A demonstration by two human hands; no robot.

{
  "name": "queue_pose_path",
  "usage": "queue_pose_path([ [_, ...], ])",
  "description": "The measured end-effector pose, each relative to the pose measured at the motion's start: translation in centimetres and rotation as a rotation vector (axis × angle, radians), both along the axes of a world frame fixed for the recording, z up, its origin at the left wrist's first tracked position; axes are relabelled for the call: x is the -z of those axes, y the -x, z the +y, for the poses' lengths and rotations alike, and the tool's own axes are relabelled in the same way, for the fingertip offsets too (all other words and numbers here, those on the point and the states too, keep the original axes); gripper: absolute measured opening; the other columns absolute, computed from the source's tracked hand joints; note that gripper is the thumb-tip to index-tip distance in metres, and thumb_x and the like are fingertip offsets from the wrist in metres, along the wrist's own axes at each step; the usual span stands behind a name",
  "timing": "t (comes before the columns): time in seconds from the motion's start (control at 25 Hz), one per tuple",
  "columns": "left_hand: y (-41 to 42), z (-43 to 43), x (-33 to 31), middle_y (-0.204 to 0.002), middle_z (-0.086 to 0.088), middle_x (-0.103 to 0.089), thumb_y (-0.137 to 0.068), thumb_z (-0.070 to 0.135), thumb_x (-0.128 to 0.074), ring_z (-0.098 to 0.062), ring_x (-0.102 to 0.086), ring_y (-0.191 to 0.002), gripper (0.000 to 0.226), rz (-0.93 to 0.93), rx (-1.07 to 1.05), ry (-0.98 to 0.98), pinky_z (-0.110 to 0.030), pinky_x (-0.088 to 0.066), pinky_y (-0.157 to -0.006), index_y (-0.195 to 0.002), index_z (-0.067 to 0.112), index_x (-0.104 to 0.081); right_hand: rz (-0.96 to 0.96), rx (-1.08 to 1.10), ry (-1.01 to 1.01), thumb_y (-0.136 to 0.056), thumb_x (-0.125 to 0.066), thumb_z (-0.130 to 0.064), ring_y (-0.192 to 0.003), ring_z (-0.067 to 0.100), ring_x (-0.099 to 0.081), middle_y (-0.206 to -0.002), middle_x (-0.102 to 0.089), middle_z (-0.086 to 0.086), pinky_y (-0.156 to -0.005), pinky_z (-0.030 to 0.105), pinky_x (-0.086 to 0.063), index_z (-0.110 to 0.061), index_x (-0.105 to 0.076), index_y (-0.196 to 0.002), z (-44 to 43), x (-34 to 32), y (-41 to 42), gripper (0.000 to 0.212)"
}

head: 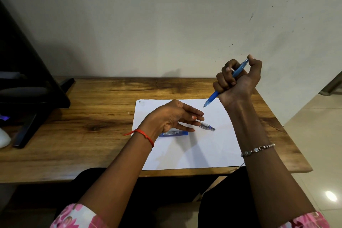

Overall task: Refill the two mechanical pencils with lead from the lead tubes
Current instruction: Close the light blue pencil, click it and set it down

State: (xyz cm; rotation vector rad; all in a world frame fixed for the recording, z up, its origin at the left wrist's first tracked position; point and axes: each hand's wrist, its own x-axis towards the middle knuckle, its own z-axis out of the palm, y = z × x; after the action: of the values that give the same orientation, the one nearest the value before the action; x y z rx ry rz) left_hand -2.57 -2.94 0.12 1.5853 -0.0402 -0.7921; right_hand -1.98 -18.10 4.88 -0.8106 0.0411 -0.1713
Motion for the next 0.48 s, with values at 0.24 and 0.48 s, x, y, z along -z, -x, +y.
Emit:
queue_pose_path([
  [0.24, -0.01, -0.05, 0.10, -0.083, -0.003, -0.073, -0.086, -0.005, -0.055, -0.012, -0.071, -0.071, 0.020, 0.007, 0.000, 0.010, -0.027, -0.060, -0.065, -0.094, 0.006, -0.070, -0.006, -0.022, 0.014, -0.090, -0.027, -0.045, -0.032, 0.007, -0.014, -0.035, -0.021, -0.007, -0.040, 0.013, -0.012, -0.012, -0.044, -0.046, 0.05, -0.11, 0.13, 0.057],
  [0.48, 0.07, -0.09, 0.10, -0.081, -0.002, -0.073, -0.085, -0.004, -0.056, -0.012, -0.071, -0.071, 0.019, 0.006, 0.002, 0.016, -0.027, -0.060, -0.065, -0.094, 0.006, -0.069, 0.010, -0.023, 0.020, -0.090, -0.027, -0.043, -0.032, 0.007, -0.014, -0.035, -0.021, -0.007, -0.041, 0.013, -0.011, -0.012, -0.042, -0.045, 0.15, -0.21, 0.02, 0.057],
])
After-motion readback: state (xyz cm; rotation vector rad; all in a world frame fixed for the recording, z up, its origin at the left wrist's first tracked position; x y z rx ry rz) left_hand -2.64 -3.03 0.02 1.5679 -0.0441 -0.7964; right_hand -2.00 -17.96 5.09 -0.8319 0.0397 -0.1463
